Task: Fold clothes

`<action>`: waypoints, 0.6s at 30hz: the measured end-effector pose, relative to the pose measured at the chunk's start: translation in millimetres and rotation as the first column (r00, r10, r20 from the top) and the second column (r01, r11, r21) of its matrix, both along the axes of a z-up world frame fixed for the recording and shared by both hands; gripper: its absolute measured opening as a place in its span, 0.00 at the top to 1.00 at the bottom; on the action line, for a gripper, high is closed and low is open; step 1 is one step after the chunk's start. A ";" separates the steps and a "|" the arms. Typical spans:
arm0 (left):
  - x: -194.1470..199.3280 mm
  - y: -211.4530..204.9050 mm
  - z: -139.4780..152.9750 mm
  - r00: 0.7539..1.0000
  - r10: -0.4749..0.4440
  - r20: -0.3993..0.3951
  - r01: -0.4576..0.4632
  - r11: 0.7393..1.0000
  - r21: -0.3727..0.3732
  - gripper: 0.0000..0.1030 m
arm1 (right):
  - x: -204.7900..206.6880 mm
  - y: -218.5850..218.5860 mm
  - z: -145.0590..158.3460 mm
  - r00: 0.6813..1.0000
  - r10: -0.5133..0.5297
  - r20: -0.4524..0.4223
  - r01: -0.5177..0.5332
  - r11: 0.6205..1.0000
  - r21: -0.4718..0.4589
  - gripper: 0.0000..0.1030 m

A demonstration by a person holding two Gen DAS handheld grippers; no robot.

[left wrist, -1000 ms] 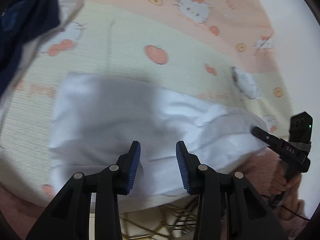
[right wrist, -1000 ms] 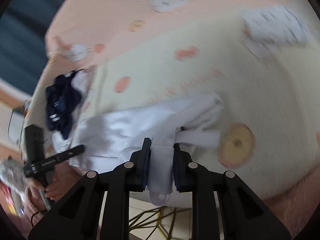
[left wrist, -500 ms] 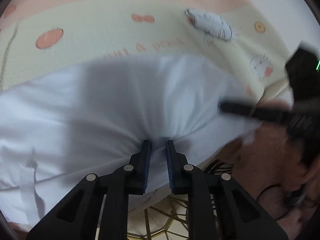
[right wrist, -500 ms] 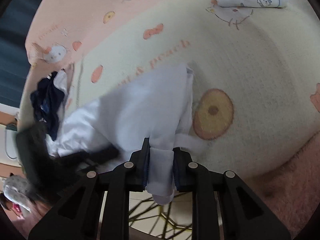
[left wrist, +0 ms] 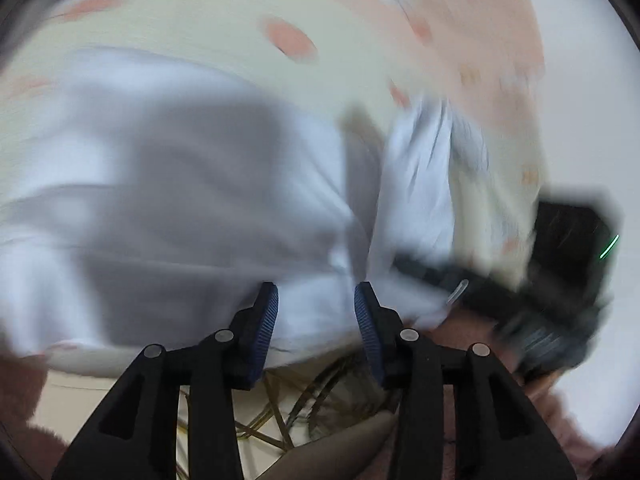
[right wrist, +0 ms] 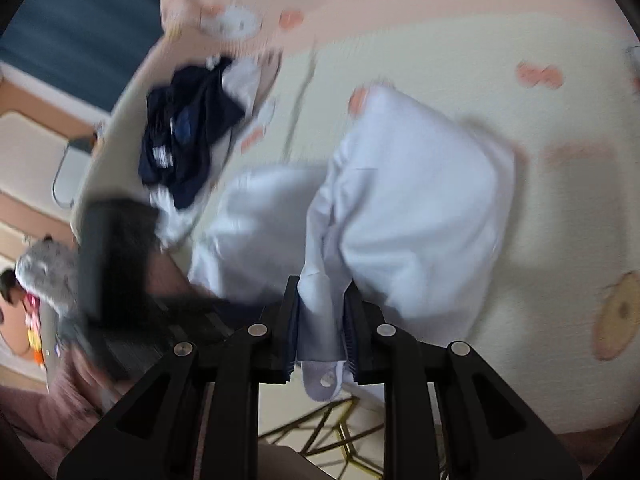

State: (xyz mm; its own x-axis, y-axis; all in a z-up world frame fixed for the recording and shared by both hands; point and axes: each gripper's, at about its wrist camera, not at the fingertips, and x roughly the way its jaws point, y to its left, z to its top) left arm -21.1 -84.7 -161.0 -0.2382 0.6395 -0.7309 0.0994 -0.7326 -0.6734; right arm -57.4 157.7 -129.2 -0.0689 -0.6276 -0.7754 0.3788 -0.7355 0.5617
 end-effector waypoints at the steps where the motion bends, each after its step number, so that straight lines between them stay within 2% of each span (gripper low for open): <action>1: -1.3 -9.9 2.1 0.999 0.042 -0.018 -0.041 0.999 0.033 0.53 | 1.6 -4.8 -7.5 1.000 0.016 0.008 -0.016 1.000 0.013 0.81; 2: -5.2 -11.0 1.7 0.998 0.052 -0.025 -0.051 0.997 0.057 0.48 | 2.5 -8.9 -14.0 0.999 0.026 0.019 -0.027 0.999 0.027 0.81; 4: -14.2 -0.2 -2.1 0.999 0.032 -0.029 -0.030 0.997 0.069 0.47 | 3.6 -15.7 -21.3 0.998 0.048 0.032 -0.049 0.998 0.050 0.80; 5: -16.9 8.5 -4.0 0.999 0.019 -0.029 -0.017 0.998 0.054 0.47 | 5.4 -17.2 -20.1 0.998 0.063 0.023 -0.064 0.997 0.049 0.74; 6: -20.6 17.4 -6.7 1.000 -0.001 -0.030 0.002 0.999 0.043 0.47 | 8.5 -16.5 -15.4 0.997 0.079 0.011 -0.080 0.996 0.031 0.64; 7: -25.6 26.6 -10.3 0.999 -0.030 -0.033 0.031 0.999 0.042 0.47 | 10.9 -13.8 -10.5 0.996 0.087 0.004 -0.087 0.996 0.010 0.59; 8: -28.0 35.0 -13.0 0.998 -0.054 -0.032 0.055 0.997 0.046 0.47 | 12.3 -10.2 -5.4 0.996 0.085 -0.003 -0.085 0.996 -0.009 0.56; 10: -28.5 49.5 -17.3 0.995 -0.090 -0.030 0.092 0.995 0.045 0.47 | 15.0 2.0 5.8 0.997 0.067 -0.022 -0.068 0.997 -0.039 0.56; 13: -32.7 63.0 -23.5 0.994 -0.104 -0.035 0.104 0.994 0.019 0.45 | 13.5 27.7 11.5 1.000 -0.009 -0.019 0.008 0.998 -0.062 0.56; 18: -31.8 54.8 -28.9 0.996 -0.078 -0.037 0.080 0.995 0.059 0.46 | 6.0 78.0 16.1 0.984 -0.180 0.003 0.180 0.978 -0.103 0.53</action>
State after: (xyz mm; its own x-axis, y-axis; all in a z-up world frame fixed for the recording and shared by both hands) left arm -52.9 -29.9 -189.9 -0.2096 0.7004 -0.6823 0.0184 -0.6949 -0.7189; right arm -51.4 235.6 -113.0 -0.1926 -0.6809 -0.7066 0.2493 -0.7304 0.6359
